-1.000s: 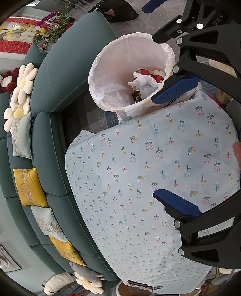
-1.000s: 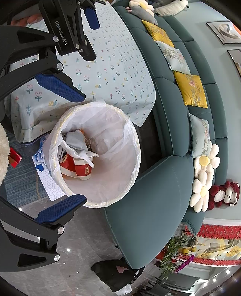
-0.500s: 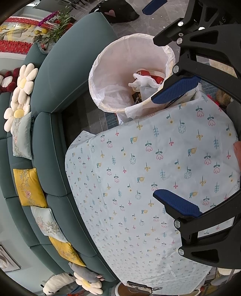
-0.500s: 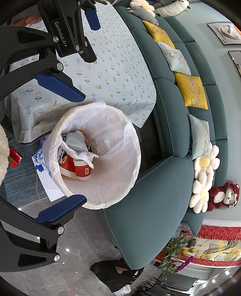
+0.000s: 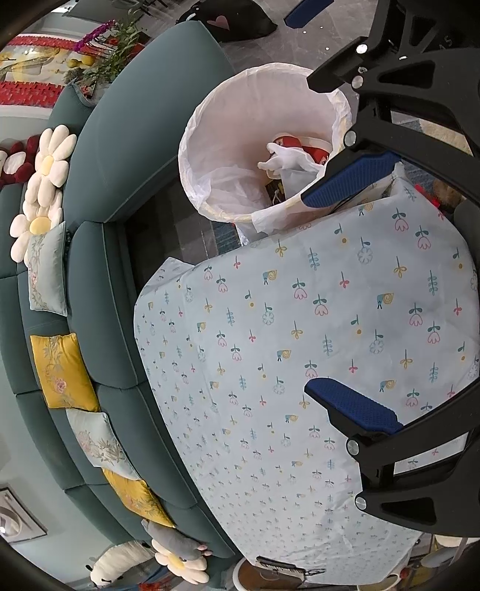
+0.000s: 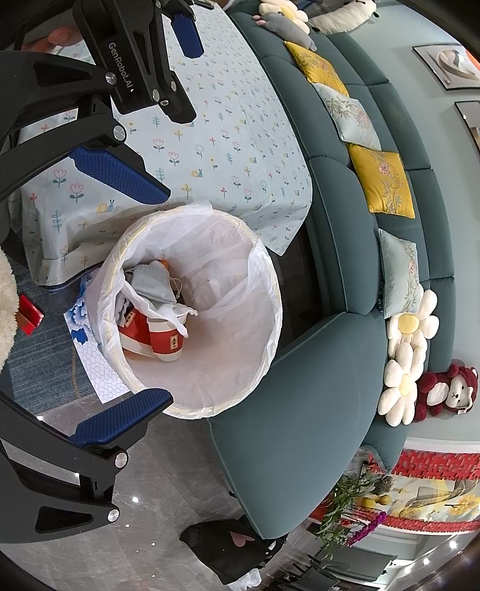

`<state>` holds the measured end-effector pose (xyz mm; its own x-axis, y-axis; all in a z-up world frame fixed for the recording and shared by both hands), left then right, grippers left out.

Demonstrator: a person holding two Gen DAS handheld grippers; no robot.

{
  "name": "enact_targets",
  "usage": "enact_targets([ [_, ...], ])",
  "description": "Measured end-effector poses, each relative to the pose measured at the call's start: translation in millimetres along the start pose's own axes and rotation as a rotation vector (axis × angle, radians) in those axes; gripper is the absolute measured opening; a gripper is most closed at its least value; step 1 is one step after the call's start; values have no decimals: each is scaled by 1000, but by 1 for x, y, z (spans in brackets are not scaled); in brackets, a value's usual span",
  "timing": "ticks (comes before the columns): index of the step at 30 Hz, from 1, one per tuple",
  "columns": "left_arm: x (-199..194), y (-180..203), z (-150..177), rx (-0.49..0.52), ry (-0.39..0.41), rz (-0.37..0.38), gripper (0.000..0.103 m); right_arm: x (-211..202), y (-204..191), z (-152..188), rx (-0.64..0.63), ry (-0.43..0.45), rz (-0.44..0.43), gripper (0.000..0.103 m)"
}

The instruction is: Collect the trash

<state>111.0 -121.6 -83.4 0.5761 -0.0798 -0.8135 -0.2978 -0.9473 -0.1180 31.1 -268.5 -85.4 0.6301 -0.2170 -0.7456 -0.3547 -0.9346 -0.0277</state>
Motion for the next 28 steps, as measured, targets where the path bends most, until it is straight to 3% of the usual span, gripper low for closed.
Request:
enact_targets([
  [28,5,4,1,25,-11,38,89,4,0,0,3,-4,-1,96],
])
Point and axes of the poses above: each gripper's, at about its wrist camera, not at the fingertips, and x roughly the way its jaws point, y to its right, z to its underside, the point moved 1 cm from there along x, roughly the way its jaws point, and after that the axes turned 2 degrees about y, right-handed, at the moved point
